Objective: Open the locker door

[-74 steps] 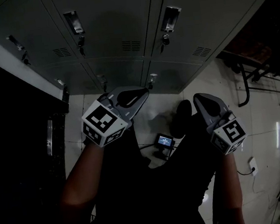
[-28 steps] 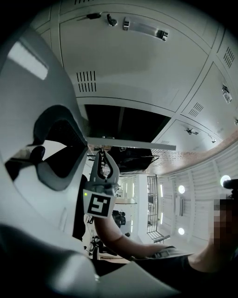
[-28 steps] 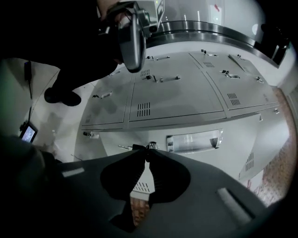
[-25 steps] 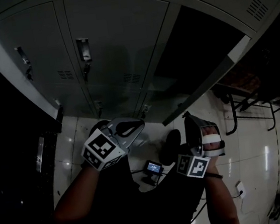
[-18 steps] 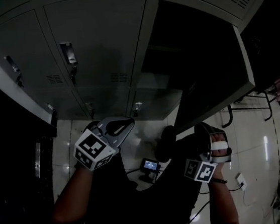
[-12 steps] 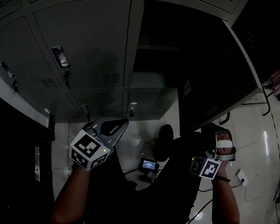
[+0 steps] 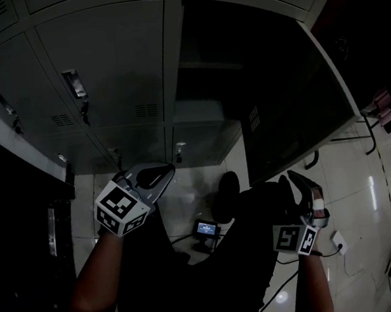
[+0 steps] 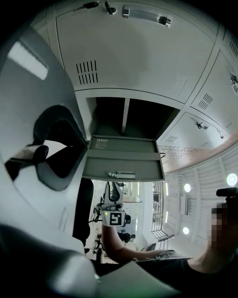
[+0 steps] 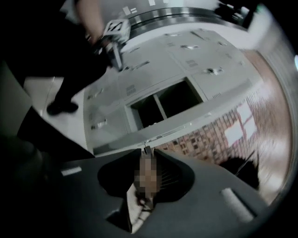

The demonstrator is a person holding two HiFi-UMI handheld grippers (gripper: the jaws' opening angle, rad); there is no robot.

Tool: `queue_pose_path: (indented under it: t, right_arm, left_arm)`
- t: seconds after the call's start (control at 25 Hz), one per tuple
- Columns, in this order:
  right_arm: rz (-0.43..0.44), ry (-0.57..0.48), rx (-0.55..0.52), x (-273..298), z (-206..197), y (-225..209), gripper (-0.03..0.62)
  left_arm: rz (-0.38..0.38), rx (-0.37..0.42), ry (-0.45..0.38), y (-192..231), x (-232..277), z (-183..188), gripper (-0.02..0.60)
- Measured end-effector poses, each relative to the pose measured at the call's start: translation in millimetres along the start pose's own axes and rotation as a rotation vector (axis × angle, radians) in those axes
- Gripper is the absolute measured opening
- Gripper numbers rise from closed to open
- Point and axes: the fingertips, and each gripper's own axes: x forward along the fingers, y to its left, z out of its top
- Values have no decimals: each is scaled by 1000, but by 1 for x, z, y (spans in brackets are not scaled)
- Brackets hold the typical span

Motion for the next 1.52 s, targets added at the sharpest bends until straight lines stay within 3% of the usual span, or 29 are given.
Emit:
queue_pose_path:
  t: [0.24,0.32,0.52,0.8,1.0,1.52]
  right_arm:
    - [222,-282,532,-21,49,5,34]
    - [286,-338,639,-20,64,10,20]
    - [440,-419,795,-5,87,27,8]
    - [626,-464,846,6,97,55,2]
    - [649,-463,900,10,95,52,2]
    - [639,-471,845,8,99,59,2]
  left_arm:
    - [-12,4,6,-4,5,0,12]
    - [-27,3,5,-8,6,0,12]
    - [-109,10,14,-25,5,-1,12]
    - [-120,-1,19,-27,3,-2,12]
    - [-113,7,26,-25,6,-1,12]
    - [-113,15,30,-26,7,-3,12]
